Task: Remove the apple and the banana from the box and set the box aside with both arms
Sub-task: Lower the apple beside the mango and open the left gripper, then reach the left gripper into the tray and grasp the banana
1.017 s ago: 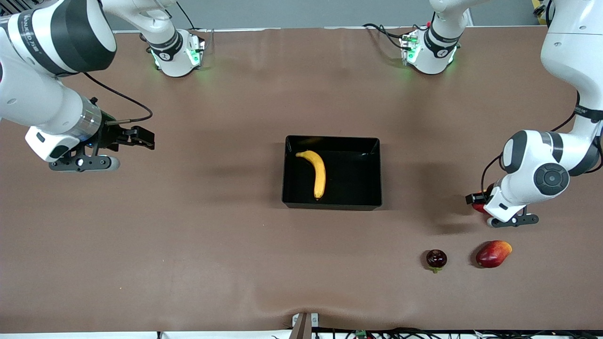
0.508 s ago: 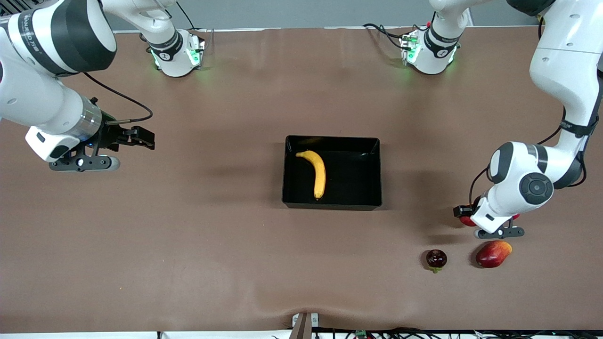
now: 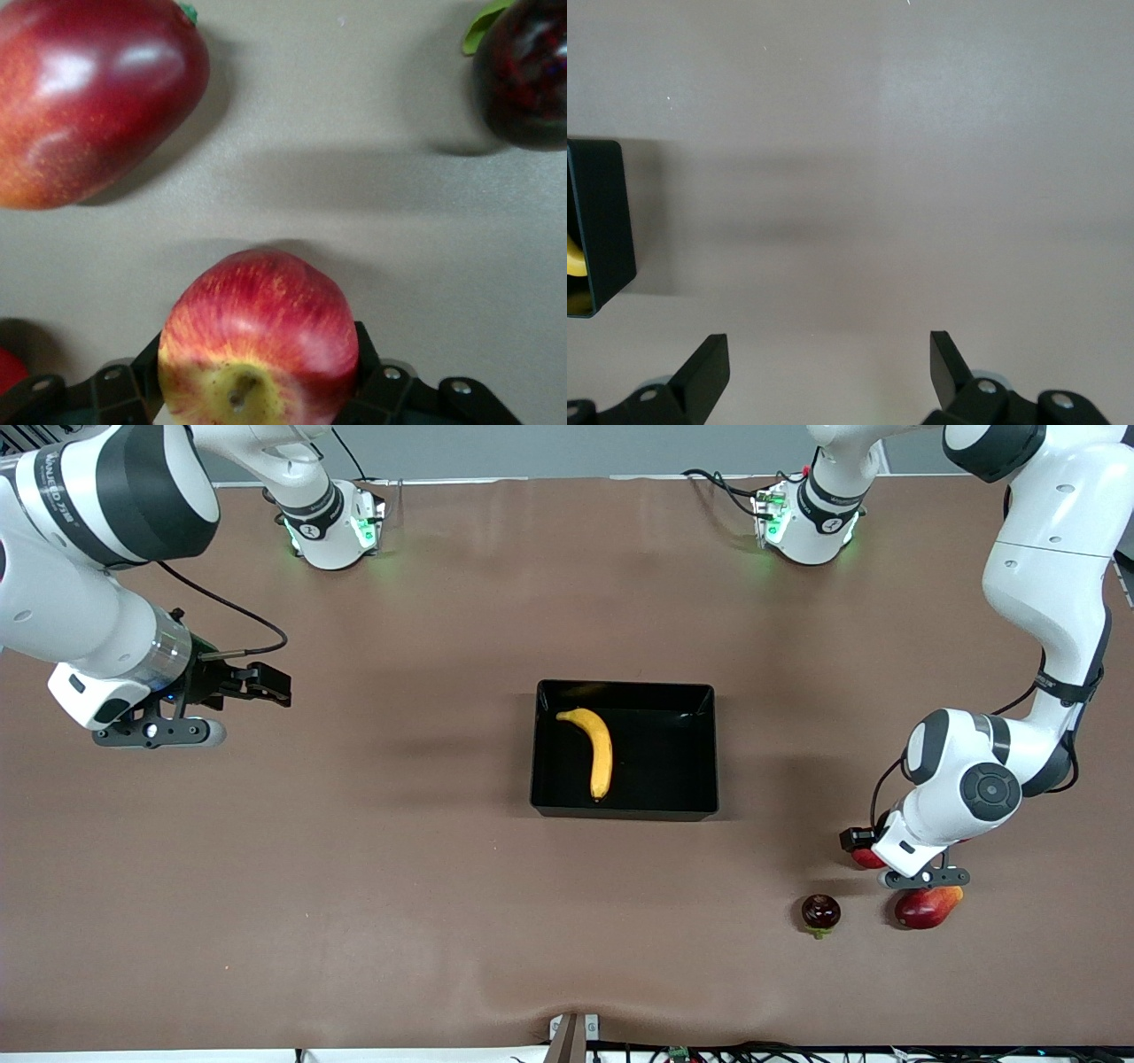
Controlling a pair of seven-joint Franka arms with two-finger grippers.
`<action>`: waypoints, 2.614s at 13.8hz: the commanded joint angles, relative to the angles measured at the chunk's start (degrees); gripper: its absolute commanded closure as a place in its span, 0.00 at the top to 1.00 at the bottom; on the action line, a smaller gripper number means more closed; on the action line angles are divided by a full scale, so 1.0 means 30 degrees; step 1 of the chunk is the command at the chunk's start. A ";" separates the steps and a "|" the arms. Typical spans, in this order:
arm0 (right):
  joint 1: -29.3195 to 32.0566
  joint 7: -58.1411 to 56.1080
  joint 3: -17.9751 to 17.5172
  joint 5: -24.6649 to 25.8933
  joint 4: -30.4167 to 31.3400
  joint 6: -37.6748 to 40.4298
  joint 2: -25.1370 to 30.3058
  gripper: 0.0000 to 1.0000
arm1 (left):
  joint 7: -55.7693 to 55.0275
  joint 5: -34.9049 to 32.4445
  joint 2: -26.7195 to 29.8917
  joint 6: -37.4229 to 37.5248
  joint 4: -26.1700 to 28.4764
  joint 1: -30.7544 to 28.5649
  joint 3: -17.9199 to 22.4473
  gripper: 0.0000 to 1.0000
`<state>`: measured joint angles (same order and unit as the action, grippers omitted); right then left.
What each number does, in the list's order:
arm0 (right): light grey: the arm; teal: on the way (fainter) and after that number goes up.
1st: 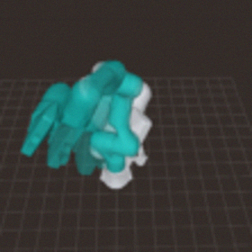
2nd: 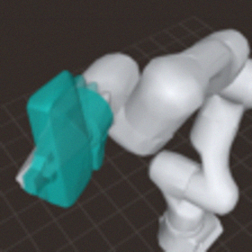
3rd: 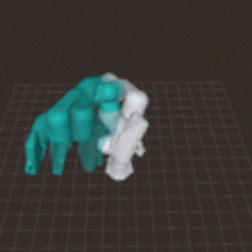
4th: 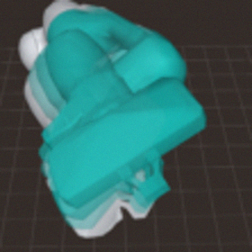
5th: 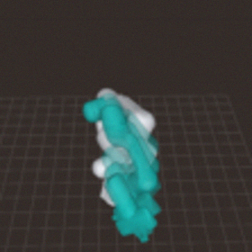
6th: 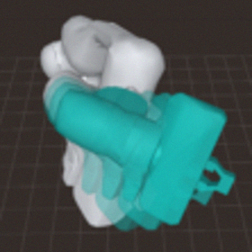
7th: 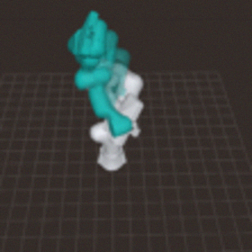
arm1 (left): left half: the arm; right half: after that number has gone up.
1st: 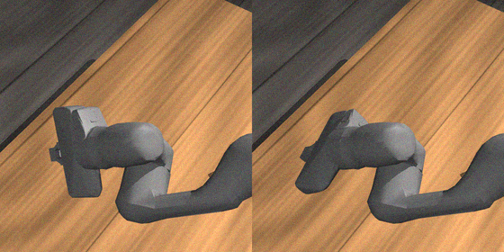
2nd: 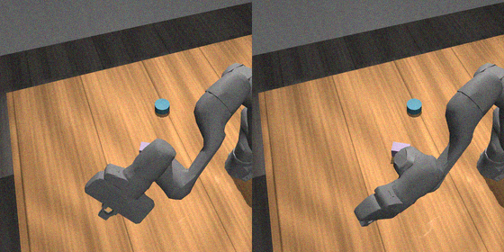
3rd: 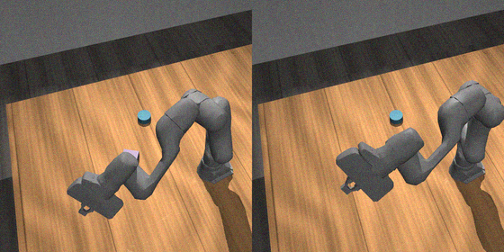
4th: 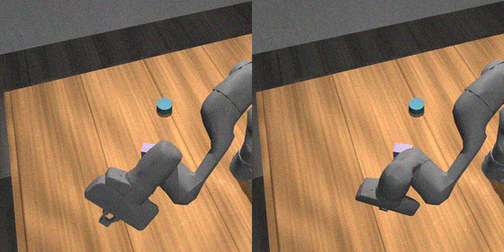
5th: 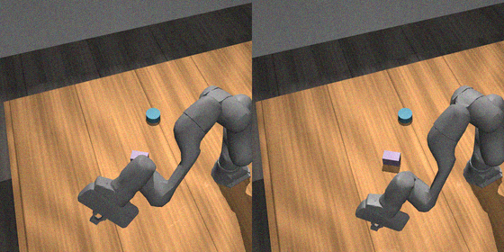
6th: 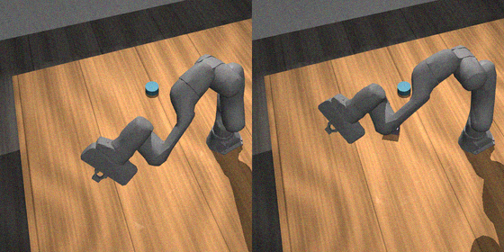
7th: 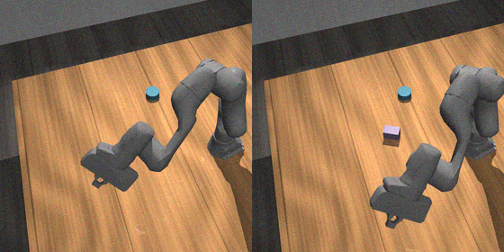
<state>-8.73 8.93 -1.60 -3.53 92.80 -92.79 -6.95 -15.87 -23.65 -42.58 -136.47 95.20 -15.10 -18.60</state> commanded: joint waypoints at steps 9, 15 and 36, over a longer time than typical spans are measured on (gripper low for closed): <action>-0.0254 0.0393 0.0094 0.0093 0.0035 -0.0445 -0.0084 1.00 | -0.1554 -0.0583 0.2436 0.3434 0.0375 -0.0240 -0.1763 1.00; -0.0254 0.0393 0.0094 0.0093 0.0035 -0.0416 -0.0084 1.00 | -0.4078 0.0382 0.6196 0.6848 0.2808 -0.0329 -0.6329 1.00; -0.0371 0.0393 0.0094 0.0093 0.0035 -0.0621 -0.0289 1.00 | -1.4308 -0.1900 -0.2239 0.1255 -0.0443 1.1214 -0.4434 1.00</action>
<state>-9.06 8.96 -1.68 -3.53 92.82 -94.26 -7.88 -57.56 -28.25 -47.61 -131.62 95.53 17.48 -32.56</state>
